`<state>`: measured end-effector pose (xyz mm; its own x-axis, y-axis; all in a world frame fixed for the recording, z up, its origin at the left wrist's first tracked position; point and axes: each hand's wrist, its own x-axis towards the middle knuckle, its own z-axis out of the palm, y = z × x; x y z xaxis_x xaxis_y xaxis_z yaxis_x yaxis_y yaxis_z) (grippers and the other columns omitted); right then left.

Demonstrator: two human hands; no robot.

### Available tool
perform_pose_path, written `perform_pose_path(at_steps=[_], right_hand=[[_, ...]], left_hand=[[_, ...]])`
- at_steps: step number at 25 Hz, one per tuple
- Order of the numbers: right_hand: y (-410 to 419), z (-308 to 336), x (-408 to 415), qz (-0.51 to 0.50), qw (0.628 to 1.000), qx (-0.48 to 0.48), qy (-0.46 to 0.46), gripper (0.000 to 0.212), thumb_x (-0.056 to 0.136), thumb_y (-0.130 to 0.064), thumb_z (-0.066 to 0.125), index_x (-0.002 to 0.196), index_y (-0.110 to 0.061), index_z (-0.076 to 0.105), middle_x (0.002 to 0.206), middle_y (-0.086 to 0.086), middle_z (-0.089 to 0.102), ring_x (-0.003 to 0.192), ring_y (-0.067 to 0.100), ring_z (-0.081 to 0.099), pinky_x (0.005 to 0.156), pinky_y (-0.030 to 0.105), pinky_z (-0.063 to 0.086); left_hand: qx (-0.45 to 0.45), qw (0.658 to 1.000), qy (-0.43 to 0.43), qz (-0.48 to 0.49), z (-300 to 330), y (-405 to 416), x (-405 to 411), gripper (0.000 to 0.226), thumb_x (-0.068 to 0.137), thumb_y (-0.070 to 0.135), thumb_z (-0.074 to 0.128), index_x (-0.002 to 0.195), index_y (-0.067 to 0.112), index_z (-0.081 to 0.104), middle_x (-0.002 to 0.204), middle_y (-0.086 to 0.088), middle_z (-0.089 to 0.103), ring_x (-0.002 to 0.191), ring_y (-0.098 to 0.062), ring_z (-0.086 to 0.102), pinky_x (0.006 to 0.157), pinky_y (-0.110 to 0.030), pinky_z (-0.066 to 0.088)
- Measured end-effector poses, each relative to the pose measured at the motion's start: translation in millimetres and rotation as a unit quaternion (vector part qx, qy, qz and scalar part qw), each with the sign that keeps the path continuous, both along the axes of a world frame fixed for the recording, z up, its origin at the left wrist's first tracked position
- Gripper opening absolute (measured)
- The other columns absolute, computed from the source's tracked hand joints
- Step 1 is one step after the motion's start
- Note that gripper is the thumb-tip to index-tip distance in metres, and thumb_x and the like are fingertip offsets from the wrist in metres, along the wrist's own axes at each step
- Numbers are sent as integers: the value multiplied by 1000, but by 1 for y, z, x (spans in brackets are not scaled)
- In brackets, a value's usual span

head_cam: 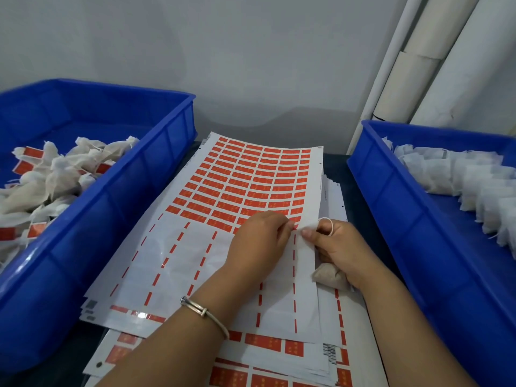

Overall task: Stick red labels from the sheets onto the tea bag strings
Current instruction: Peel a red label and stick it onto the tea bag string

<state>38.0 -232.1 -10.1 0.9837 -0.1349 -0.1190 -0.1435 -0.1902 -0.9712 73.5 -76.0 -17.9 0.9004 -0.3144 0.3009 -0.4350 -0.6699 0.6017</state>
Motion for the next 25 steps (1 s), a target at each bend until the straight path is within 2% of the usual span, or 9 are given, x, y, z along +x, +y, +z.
perform_pose_path(at_steps=[4,6,12,18,21,23,25], right_hand=[[-1,0,0,7,1000,7,-3,9,87,-29,63,95,-31,67,88,-14,73,79,11,72,61,23,57],[-1,0,0,8,1000,14,-4,10,87,-28,63,95,-30,67,88,-13,73,79,12,72,61,23,57],[0,1,0,8,1000,13,-5,7,86,-27,63,91,-31,67,86,-16,73,78,9,71,58,19,55],[2,2,-2,8,1000,16,-3,10,87,-29,62,96,-30,67,89,-14,73,80,12,72,64,24,58],[2,3,-2,3,1000,15,1,11,88,-28,62,97,-29,68,92,-13,74,83,13,71,70,29,59],[1,4,-2,1,1000,20,8,12,88,-26,62,99,-27,68,94,-11,74,84,14,71,73,33,59],[2,5,-2,0,1000,25,18,13,89,-25,62,100,-25,68,94,-10,74,84,14,72,73,33,59]], left_hand=[[-26,1000,-10,-6,1,1,-4,33,86,42,60,110,22,68,106,9,66,86,-4,51,80,-17,41],[-31,999,-7,-8,1,2,-3,31,86,38,62,110,21,69,107,7,67,85,-4,52,81,-17,42],[-31,999,-15,-2,-1,1,-2,28,89,35,59,111,20,69,108,6,68,86,-4,50,82,-20,42],[-35,999,-32,15,-5,-1,-1,26,91,36,56,108,20,68,104,7,67,83,-4,50,80,-18,40],[-50,998,-7,24,-5,-3,-1,18,92,34,55,102,23,65,96,14,60,77,-3,50,76,-12,37],[-98,993,33,58,0,-3,-1,4,92,32,54,90,30,57,84,22,51,72,-1,50,68,-7,34],[-161,975,92,123,5,-2,2,14,93,31,53,80,35,50,77,25,49,70,-2,53,59,-7,34]])
